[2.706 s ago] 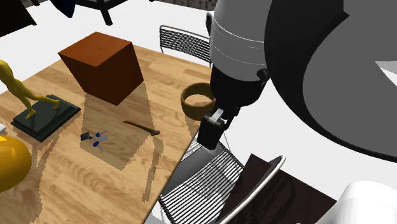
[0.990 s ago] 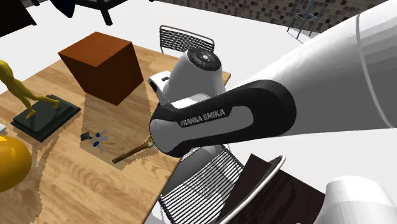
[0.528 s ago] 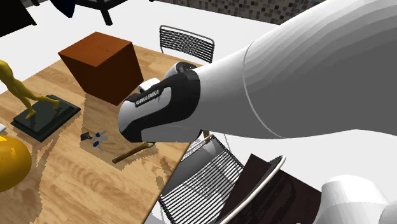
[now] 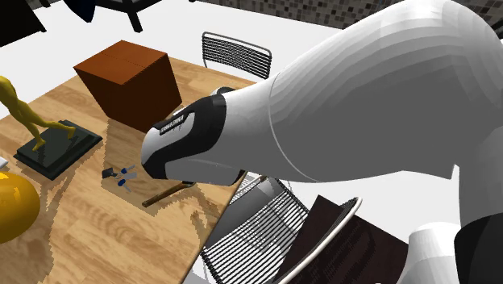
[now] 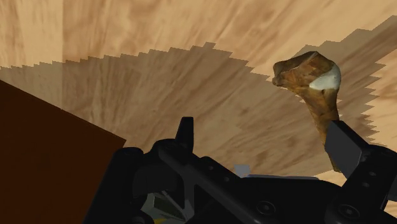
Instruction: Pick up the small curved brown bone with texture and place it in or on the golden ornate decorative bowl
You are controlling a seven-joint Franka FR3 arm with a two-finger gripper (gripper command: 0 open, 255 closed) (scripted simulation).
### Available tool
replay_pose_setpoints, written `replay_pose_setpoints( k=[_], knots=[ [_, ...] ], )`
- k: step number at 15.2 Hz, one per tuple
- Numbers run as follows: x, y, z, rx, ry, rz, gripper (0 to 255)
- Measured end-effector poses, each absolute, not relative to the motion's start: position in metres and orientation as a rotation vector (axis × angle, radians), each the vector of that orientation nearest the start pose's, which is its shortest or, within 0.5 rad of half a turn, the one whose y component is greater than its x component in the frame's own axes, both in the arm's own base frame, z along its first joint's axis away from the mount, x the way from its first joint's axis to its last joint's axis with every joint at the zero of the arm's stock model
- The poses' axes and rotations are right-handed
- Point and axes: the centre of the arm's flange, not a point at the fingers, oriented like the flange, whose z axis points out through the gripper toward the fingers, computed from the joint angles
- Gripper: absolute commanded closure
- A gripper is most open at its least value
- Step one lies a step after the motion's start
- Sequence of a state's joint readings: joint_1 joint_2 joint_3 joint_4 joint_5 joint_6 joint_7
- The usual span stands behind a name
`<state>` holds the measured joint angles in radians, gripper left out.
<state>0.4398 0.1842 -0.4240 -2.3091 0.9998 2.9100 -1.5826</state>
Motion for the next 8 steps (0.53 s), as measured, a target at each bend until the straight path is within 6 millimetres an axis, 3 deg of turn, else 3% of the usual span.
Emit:
replay_pose_setpoints(
  k=[2, 3, 8],
  knots=[
    [0.5398, -0.0416, 0.3055, -2.882, -1.038, -0.854, 0],
    [0.5399, -0.0416, 0.3054, -2.882, -1.038, -0.854, 255],
    [0.5399, -0.0416, 0.3054, -2.882, -1.038, -0.854, 255]
  ],
)
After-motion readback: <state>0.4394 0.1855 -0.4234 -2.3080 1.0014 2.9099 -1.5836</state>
